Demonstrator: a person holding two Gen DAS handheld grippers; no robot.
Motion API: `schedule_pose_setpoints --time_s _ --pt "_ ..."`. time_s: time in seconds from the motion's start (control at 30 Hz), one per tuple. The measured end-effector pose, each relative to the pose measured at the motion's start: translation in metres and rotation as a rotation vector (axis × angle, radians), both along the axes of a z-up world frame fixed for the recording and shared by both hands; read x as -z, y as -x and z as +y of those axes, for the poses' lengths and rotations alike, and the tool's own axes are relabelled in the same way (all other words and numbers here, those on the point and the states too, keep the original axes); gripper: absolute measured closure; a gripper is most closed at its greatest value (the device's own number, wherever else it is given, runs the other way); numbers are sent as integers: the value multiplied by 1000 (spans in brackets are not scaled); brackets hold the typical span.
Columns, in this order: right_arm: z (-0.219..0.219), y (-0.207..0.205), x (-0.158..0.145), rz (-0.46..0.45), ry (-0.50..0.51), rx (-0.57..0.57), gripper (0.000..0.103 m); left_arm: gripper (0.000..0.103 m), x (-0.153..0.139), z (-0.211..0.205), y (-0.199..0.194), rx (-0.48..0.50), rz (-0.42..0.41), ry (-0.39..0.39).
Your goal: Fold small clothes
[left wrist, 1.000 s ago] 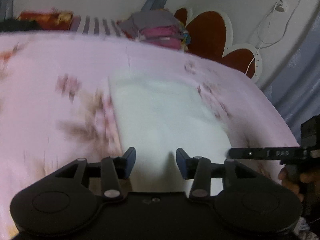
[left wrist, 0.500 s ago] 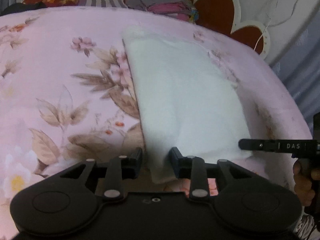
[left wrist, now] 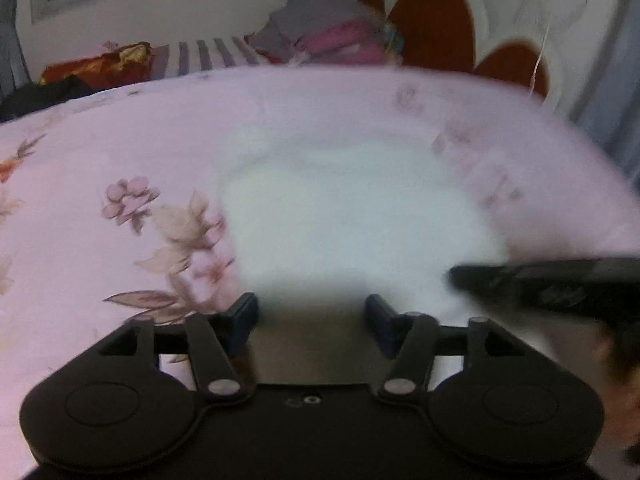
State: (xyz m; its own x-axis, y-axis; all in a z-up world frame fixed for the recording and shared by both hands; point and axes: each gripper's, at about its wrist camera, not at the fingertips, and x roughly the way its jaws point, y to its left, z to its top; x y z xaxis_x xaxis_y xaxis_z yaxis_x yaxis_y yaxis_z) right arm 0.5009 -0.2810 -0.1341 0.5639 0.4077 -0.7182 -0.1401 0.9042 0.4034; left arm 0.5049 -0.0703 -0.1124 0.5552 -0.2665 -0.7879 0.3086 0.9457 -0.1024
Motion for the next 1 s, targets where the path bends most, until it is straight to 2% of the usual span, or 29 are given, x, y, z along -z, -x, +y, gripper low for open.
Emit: schedule_pose_setpoints --time_s 0.1,0.13,0.17,0.2,0.23,0.3,0.33,0.4,0.5,0.6,0.67,0.73,0.83,0.9,0.97,1.0 --pt "-3 1 -2 15 -10 -8 103 40 1 18 3 -21 39 72" --pt "-5 4 -6 7 -7 -4 103 35 -2 23 7 -33 30 78" --pt "-10 9 -11 -15 -7 11 103 23 -5 27 11 -49 20 77" --pt "-15 15 -16 -37 -13 27 103 18 -7 32 13 -65 18 75" --pt "-20 18 -18 -42 -25 40 99 15 -7 35 13 -74 19 83" --pt "-34 22 -19 -39 -58 70 66 15 -8 41 11 -101 26 96" --pt "-39 23 -20 -53 -66 83 43 15 -9 41 10 -114 28 101" --pt "-49 24 -23 -86 -74 94 42 15 -14 49 9 -159 19 135" --pt "-58 11 -18 -57 -132 102 42 14 -17 57 2 -190 29 240" --pt "-69 -6 -5 -5 -265 124 42 15 -9 56 -15 -201 63 317" --pt "-69 -16 7 40 -302 114 42 20 0 49 -26 -203 97 290" --pt "-67 -25 23 90 -235 114 43 20 6 42 -31 -196 114 241" --pt "-72 -23 10 61 -215 134 43 19 -7 30 -31 -168 89 152" --pt "-81 -22 8 59 -316 113 43 16 -8 30 -33 -164 93 159" --pt "-91 -29 19 122 -427 103 43 17 -3 35 -37 -174 122 201" --pt "-93 -33 23 142 -446 97 43 17 0 37 -38 -178 132 230"
